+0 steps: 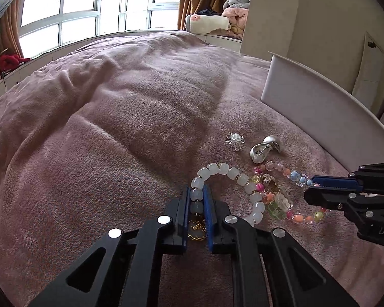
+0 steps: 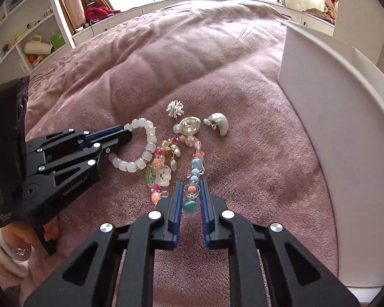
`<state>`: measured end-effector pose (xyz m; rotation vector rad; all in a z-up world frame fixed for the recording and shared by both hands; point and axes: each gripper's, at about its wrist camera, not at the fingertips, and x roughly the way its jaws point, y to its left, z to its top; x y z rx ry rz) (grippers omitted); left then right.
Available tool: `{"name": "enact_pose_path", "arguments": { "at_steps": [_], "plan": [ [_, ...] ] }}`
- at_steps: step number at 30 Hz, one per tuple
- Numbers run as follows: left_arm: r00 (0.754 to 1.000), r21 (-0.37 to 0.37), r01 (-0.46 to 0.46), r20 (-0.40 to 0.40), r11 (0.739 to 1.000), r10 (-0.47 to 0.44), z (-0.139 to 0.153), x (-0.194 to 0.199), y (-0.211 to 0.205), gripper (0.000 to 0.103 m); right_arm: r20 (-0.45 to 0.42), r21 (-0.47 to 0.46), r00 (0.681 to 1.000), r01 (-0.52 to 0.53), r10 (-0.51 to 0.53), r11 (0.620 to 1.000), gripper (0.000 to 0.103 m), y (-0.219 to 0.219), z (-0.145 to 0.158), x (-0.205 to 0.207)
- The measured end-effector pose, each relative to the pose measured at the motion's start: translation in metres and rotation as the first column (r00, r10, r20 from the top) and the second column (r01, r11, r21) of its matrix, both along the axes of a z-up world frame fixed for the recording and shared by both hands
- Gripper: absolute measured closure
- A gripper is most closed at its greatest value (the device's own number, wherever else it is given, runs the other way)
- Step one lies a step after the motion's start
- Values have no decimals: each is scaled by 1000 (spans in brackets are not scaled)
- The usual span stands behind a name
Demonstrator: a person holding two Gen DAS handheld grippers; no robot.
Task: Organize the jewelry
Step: 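Lower both bracelets into the white bin and open both tools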
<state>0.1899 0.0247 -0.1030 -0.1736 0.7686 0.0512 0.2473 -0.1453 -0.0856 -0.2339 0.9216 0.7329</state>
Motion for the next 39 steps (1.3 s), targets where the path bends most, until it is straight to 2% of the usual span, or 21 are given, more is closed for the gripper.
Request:
{"name": "enact_pose_path", "arguments": {
  "at_steps": [5,9,14,18,27,35,39],
  "plan": [
    [1000,14,-25,-8,1000,25,10,-6,-6,88,29,138,999,12,-17,990,89,-19,38,3],
    [998,-45,-67,13,997,68,27,-8,-10,88,44,227,999,16,-26,974,89,-35,62,4],
    [998,-13,-36,53,999,36,60,-5,-27,88,90,309,994,28,-59,951,89,-55,93,4],
    [995,-36,-8,98,999,12,95,-1,-38,88,123,378,988,40,-93,925,89,-74,118,4],
    [970,5,122,212,993,-120,177,21,-80,88,207,442,957,93,-203,892,89,-126,160,4],
    [942,36,221,250,975,-223,219,60,-127,88,213,476,920,196,-328,857,89,-185,170,20],
    [934,53,261,240,964,-266,228,84,-150,88,201,470,905,248,-376,847,89,-206,166,30]
  ]
}}
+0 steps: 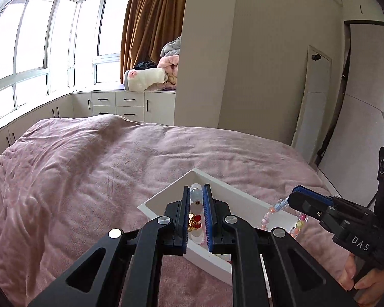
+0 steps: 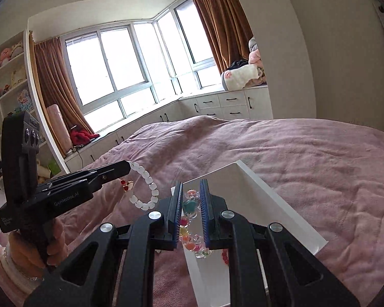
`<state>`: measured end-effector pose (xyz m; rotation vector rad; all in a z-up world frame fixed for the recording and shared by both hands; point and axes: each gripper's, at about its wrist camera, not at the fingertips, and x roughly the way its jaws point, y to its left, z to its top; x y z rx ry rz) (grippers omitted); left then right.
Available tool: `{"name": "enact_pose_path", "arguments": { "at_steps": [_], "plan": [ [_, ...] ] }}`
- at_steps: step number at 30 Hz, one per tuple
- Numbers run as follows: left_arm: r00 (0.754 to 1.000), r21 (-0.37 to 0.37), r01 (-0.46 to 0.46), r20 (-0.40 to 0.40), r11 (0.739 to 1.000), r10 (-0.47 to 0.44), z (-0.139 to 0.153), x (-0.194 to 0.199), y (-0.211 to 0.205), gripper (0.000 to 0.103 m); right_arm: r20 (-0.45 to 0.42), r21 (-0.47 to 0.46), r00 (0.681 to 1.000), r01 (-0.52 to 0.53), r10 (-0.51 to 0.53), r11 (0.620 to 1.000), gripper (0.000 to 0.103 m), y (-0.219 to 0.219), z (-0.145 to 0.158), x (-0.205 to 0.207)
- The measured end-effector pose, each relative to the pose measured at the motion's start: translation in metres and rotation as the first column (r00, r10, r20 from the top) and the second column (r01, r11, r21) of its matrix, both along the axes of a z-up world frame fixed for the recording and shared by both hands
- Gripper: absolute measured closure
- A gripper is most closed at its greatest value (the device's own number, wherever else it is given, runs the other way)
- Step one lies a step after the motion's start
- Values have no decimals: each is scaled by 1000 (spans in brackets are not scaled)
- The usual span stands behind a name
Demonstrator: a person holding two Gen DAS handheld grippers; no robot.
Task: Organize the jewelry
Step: 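Lower both bracelets into the white bin and open both tools, then move both tools back to the silver earrings on the bed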
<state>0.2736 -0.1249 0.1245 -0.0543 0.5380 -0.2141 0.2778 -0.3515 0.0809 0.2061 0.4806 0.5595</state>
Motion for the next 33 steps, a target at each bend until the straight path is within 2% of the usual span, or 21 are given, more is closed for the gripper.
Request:
{"name": "enact_pose_path", "arguments": {
  "at_steps": [3,8,11,15,22,23,25,26,27,28,29,30,31,32,33],
  "plan": [
    [999,9,32,-30,999,-31,-4,19,-16,88,-26,-16,1000,12,-12,1000,89,-8,-7,7],
    [996,101,40,-85,994,-31,-33,55,-44,88,-100,-96,995,10,-20,995,89,0,-29,21],
    [993,95,28,-120,995,-17,-54,74,-49,88,-118,-141,993,-2,-14,990,89,8,-40,26],
    [986,90,19,-165,996,-4,-75,90,-49,88,-124,-158,992,-13,-7,987,89,14,-48,27],
    [985,131,32,-173,991,-9,-90,99,-54,85,-110,-170,993,22,-41,985,87,15,-51,30],
    [986,136,27,-167,990,-3,-91,99,-54,76,-107,-171,993,37,-56,985,85,14,-51,31],
    [989,137,16,-149,991,5,-91,98,-54,64,-106,-169,992,54,-73,984,71,13,-53,31],
    [990,132,11,-141,991,8,-91,98,-52,62,-104,-165,991,62,-80,984,64,12,-53,31],
    [991,124,7,-136,992,10,-90,97,-51,61,-101,-160,991,66,-83,985,61,11,-53,32],
    [991,114,1,-132,993,14,-88,96,-48,55,-94,-154,992,72,-87,985,60,11,-53,31],
    [992,100,-5,-126,995,18,-87,94,-45,50,-83,-146,992,78,-90,986,54,10,-51,30],
    [993,84,-11,-117,996,21,-85,93,-41,49,-64,-136,993,92,-101,986,41,9,-49,28],
    [994,71,-21,-107,997,29,-82,91,-37,46,-38,-124,992,111,-117,986,34,7,-47,25],
    [994,58,-30,-100,998,36,-80,88,-33,45,-15,-109,992,119,-121,987,28,6,-43,23],
    [995,40,-37,-90,999,40,-77,85,-28,45,-4,-96,994,111,-112,989,28,5,-40,21]
  ]
}}
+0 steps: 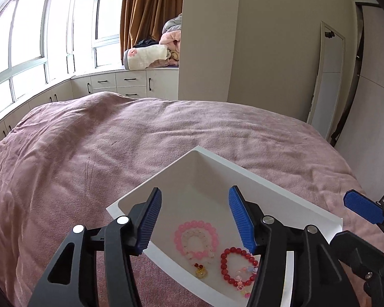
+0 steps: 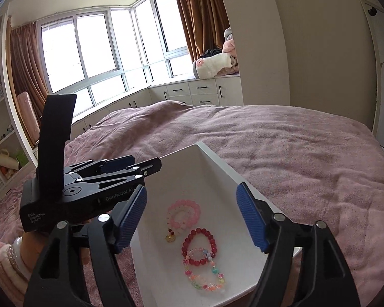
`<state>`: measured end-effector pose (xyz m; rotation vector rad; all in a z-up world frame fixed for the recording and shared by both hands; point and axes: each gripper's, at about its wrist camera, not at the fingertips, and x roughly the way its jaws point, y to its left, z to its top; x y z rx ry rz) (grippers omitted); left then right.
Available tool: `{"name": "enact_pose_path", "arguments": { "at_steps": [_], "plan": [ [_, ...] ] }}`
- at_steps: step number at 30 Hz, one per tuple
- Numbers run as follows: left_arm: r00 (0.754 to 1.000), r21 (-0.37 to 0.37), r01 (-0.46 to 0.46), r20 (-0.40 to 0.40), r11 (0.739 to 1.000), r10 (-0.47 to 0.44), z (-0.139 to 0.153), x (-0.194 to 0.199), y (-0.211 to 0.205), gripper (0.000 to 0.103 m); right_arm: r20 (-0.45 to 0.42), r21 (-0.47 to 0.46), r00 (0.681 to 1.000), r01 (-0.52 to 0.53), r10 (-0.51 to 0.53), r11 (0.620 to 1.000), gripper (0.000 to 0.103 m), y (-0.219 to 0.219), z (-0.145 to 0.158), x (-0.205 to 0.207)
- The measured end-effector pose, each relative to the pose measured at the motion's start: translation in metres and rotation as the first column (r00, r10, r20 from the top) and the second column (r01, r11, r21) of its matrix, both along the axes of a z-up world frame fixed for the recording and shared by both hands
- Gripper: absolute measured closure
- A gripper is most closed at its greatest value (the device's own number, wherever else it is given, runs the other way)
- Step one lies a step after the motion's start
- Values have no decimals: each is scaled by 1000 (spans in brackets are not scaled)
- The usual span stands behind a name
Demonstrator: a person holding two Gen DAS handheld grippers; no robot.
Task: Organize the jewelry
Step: 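Move both tools back to the silver earrings on the bed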
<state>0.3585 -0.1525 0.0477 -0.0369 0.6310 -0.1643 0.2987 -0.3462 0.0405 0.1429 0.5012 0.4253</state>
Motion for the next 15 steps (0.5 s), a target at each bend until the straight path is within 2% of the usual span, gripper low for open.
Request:
{"name": "enact_pose_path", "arguments": {
  "at_steps": [3,5,9,15],
  "plan": [
    [1000,-43,-25,16,999,26,9,-7,15,39,14,-10,1000,3,-3,1000,28,2,6,-2],
    [999,-58,-33,25,998,35,15,-13,25,38,21,-18,1000,1,-1,1000,28,5,8,-3],
    [997,-24,-50,63,998,52,28,-29,41,33,42,-23,999,-2,3,1000,26,11,14,-6],
    [989,-31,-107,104,994,109,49,-55,77,24,91,-44,996,-18,22,999,19,27,24,-18]
  ]
}}
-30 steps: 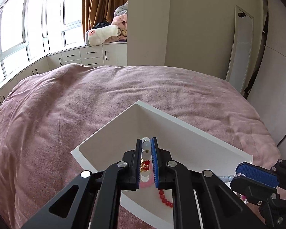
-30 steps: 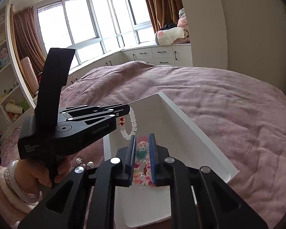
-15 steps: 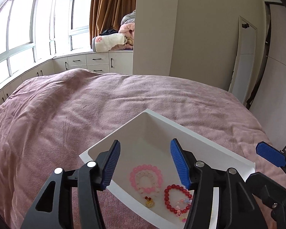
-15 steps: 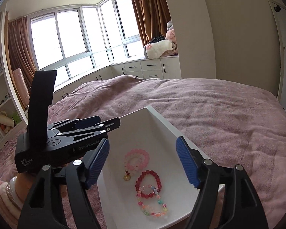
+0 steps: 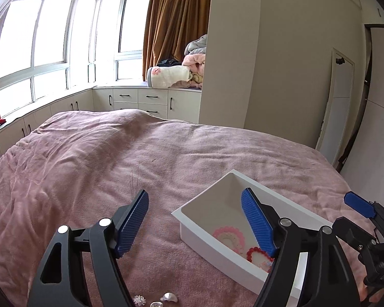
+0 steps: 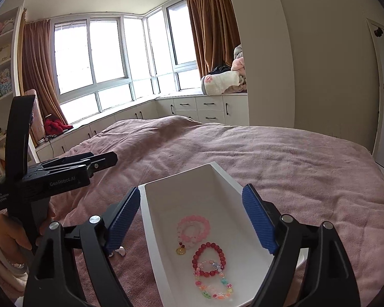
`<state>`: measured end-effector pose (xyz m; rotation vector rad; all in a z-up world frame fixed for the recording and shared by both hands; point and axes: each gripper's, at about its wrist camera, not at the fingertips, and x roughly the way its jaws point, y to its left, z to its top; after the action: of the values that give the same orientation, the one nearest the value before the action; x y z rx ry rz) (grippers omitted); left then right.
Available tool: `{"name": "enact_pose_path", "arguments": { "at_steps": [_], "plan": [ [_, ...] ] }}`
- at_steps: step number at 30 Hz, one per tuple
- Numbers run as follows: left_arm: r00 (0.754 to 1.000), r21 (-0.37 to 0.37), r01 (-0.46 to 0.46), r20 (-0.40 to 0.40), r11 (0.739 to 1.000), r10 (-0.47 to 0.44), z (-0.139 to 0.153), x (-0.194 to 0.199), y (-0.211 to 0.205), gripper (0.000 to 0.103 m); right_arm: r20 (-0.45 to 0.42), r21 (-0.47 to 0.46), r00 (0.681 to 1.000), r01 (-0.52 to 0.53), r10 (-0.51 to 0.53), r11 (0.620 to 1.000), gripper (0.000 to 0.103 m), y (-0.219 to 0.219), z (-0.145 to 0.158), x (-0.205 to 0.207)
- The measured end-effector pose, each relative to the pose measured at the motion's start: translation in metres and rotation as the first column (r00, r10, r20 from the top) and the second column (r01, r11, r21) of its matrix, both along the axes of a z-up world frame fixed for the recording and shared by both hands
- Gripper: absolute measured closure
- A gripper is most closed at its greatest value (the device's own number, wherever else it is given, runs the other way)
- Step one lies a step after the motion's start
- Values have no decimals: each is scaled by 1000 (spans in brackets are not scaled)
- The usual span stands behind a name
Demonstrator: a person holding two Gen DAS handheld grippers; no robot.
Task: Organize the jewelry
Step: 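Move both tools back to the silver earrings on the bed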
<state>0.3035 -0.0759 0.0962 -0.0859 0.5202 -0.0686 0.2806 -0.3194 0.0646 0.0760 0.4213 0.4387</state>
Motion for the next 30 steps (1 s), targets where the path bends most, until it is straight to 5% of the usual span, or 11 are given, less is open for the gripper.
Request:
{"name": "enact_pose_path", "arguments": {
  "at_steps": [14,25,30],
  "plan": [
    [988,28,-118,101,993,115,27,-63,72,9,167,-1,978,-128,127,992,7,52,17,-37],
    [995,26,-92,40,995,91,-29,-65,108,8,177,-97,953,-232,246,968,9,109,-18,-60],
    [999,34,-43,-18,998,44,-65,-61,113,8,124,-160,926,-337,357,928,22,137,-41,-67]
  ]
}}
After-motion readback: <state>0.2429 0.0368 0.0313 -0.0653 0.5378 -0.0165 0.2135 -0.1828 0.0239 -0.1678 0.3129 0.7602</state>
